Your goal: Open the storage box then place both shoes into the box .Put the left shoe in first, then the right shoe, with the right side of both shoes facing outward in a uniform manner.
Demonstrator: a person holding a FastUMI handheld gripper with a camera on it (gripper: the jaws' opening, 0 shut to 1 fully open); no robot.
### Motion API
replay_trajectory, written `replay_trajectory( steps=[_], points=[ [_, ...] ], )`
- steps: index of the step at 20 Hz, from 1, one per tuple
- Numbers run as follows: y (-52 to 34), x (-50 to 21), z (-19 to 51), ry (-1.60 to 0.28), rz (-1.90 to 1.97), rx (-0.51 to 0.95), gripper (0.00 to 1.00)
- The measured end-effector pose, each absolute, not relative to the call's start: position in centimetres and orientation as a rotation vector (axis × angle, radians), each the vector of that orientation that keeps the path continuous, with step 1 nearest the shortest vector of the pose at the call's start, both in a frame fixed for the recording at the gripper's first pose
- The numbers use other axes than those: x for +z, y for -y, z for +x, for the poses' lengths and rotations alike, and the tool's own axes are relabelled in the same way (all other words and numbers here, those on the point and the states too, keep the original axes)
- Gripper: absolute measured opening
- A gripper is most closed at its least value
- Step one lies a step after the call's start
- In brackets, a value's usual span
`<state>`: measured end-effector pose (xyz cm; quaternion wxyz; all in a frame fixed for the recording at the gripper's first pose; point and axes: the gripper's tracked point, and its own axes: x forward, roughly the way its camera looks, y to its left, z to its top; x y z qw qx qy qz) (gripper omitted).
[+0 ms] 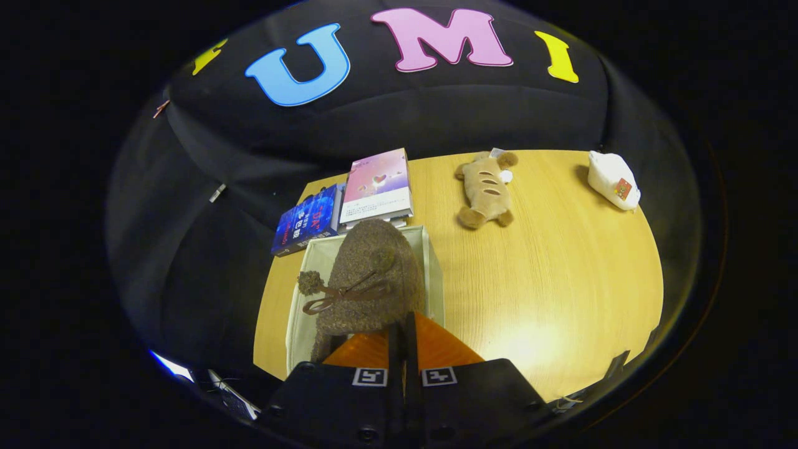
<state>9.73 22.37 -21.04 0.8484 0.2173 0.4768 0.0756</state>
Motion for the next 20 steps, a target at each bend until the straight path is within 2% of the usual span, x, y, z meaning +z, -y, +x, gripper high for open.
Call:
replay_trajectory(
  steps=[1,3,7,13,15,16,18,20],
  points=[
    [-22.8,-21.3,9.7,-1.009,0.456,0.161,0.05],
    [-23.8,-21.3,9.4,-1.018,0.475,0.186,0.12],
    [-23.9,-19.7,10.2,-0.980,0.494,0.212,0.34],
    [-22.3,-18.8,10.3,-0.937,0.461,0.218,0.55],
    [-21.7,-18.6,9.8,-0.927,0.443,0.225,0.72],
    [-21.2,-18.5,9.6,-0.920,0.433,0.227,0.83],
    [-20.0,-18.3,9.1,-0.902,0.409,0.221,0.95],
    [-18.5,-17.9,8.8,-0.876,0.391,0.212,0.99]
  ],
)
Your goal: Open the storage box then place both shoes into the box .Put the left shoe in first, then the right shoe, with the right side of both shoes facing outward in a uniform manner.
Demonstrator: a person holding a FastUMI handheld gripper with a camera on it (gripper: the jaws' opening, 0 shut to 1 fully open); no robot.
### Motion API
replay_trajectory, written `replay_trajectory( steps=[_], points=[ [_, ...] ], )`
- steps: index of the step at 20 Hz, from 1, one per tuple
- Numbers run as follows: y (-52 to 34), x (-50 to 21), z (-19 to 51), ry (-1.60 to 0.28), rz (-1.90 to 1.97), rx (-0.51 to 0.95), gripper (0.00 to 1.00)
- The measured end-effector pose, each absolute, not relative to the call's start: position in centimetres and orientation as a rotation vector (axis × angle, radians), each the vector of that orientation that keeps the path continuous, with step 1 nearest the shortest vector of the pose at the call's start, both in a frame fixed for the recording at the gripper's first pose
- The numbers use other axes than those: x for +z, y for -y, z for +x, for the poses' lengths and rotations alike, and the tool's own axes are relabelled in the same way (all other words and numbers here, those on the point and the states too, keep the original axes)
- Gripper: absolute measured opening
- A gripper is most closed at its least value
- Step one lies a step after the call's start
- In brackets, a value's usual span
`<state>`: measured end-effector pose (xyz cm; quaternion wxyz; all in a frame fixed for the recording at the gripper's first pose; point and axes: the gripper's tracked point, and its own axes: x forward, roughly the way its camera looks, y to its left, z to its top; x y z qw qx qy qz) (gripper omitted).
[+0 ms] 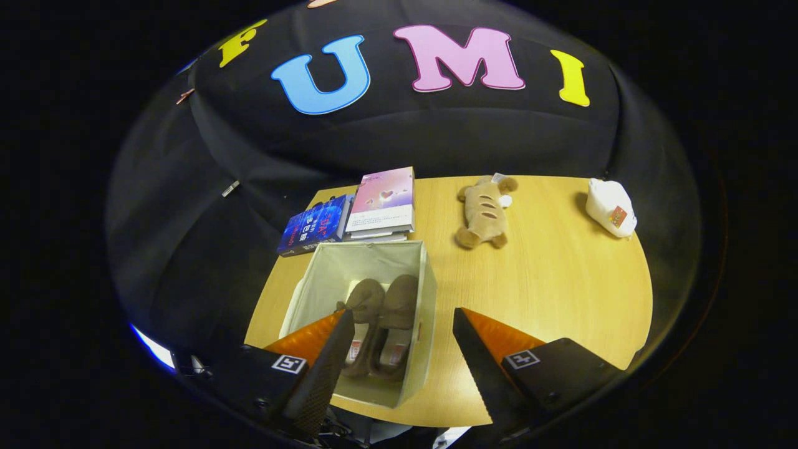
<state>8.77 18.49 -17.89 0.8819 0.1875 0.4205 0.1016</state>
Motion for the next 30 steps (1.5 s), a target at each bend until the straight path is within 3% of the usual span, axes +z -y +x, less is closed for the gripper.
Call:
replay_trajectory(
  steps=[20,30],
  points=[
    [-1.7,-5.0,6.3,-0.283,0.092,-0.003,0.97],
    [-1.0,-5.1,3.8,-0.248,0.108,-0.029,0.98]
  ],
)
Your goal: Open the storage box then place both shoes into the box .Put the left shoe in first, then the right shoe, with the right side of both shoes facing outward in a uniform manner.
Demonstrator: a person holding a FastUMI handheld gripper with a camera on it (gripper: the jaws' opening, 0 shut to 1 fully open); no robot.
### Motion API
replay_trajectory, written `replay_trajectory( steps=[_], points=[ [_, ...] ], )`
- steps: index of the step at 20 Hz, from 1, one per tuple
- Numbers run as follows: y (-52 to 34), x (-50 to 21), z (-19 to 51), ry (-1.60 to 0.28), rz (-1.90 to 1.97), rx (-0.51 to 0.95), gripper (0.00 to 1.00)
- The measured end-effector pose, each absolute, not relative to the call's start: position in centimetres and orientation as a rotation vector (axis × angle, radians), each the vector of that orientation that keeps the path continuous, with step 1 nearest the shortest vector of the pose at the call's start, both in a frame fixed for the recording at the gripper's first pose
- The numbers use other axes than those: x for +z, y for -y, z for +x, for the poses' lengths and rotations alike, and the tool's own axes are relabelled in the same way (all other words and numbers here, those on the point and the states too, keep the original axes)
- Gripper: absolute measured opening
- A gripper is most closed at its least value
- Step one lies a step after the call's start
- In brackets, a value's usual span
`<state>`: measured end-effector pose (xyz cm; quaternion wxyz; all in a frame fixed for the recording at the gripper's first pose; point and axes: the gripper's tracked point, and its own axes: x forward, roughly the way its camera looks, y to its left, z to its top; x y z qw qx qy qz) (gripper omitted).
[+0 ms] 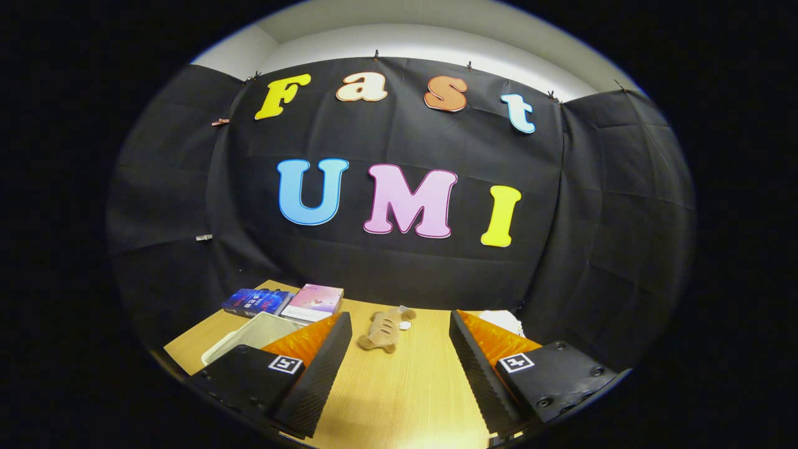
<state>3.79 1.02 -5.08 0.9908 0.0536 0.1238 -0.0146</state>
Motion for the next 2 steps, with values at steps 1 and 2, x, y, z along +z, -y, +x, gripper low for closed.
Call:
replay_trajectory(
  steps=[1,2],
  points=[
    [-0.95,-5.17,3.68,-0.251,0.102,-0.032,0.98],
    [-0.83,-5.01,3.66,-0.250,0.098,-0.033,0.98]
  ],
)
